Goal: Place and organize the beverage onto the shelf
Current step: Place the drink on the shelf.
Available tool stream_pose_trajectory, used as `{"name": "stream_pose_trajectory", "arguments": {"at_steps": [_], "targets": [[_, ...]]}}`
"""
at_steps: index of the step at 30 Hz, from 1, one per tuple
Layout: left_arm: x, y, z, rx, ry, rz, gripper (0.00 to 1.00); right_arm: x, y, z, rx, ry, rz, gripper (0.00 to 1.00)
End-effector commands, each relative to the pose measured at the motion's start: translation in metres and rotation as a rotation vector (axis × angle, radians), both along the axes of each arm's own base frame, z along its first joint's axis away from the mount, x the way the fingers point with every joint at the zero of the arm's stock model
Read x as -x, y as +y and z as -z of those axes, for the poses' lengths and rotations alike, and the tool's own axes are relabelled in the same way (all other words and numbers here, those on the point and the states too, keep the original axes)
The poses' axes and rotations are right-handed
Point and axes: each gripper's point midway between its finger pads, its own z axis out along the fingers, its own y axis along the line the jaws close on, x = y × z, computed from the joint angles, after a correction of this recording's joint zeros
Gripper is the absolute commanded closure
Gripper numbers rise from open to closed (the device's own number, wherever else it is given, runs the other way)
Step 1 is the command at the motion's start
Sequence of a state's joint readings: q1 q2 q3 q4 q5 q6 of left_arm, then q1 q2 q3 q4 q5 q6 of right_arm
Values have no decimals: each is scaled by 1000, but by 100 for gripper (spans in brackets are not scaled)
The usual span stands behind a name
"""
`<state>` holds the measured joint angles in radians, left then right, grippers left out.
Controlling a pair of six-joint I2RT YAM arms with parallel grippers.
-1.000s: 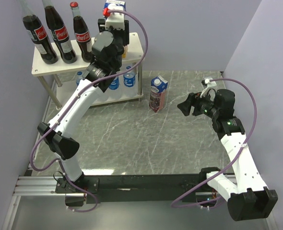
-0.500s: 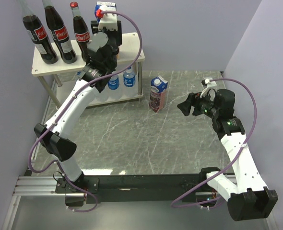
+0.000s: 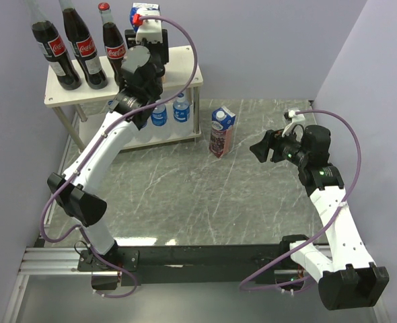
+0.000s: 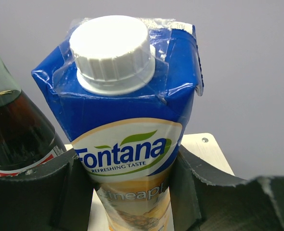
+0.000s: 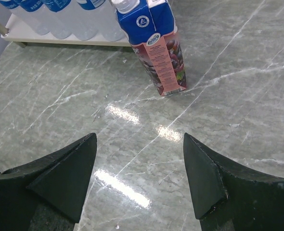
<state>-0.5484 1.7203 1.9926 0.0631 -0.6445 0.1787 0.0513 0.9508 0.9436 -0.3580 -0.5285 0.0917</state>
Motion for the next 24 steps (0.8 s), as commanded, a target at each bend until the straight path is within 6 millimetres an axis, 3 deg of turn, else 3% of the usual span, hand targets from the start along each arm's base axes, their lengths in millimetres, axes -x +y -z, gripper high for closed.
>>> {"name": "stream_pose_trajectory", "arguments": {"at_steps": [1,13,24], "targets": [[58,45,-106,189,-323,-18,98,-5,-1,-11,-6,-51,-3,21],[43,46,-89,190,-285,-17,89,-5,-3,-12,-9,-52,3,21],[38,41,-86,189,-275,-3,80,-5,-4,-12,-9,-53,4,21]]}}
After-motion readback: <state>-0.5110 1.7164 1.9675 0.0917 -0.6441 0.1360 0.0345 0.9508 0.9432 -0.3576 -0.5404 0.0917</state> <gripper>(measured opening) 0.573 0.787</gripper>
